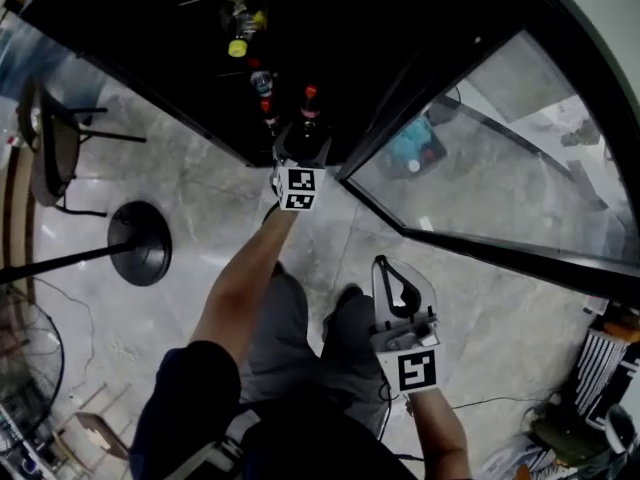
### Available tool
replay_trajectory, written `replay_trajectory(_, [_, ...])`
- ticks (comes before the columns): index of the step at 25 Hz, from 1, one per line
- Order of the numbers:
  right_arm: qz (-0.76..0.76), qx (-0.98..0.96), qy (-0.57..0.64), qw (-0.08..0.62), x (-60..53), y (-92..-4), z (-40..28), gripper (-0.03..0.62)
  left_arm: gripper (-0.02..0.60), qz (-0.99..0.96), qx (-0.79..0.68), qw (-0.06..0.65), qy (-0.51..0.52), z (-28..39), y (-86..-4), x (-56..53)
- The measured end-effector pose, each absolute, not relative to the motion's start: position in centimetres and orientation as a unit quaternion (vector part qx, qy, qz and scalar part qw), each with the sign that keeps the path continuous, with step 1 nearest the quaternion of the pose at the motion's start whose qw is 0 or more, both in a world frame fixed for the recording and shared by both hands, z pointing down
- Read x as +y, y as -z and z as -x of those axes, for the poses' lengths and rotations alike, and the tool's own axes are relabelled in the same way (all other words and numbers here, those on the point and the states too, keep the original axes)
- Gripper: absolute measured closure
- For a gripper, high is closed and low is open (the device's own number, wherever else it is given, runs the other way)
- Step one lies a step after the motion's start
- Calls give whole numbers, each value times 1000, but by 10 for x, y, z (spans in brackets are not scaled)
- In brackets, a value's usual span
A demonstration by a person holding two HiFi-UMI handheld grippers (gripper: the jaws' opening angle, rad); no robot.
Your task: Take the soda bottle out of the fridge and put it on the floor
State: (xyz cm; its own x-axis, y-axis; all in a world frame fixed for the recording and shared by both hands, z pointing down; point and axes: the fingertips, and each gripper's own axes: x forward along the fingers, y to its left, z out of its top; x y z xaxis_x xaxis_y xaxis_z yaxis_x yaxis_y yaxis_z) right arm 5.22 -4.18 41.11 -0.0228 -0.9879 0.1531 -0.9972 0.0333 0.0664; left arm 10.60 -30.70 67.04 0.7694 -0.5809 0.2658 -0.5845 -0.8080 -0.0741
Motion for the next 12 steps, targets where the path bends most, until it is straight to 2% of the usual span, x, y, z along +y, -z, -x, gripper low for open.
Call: replay_trajectory(12, [-680,-730,-8,68,-64,-480,-59,576,252,-929,-339,20,-149,-137,-767,-371])
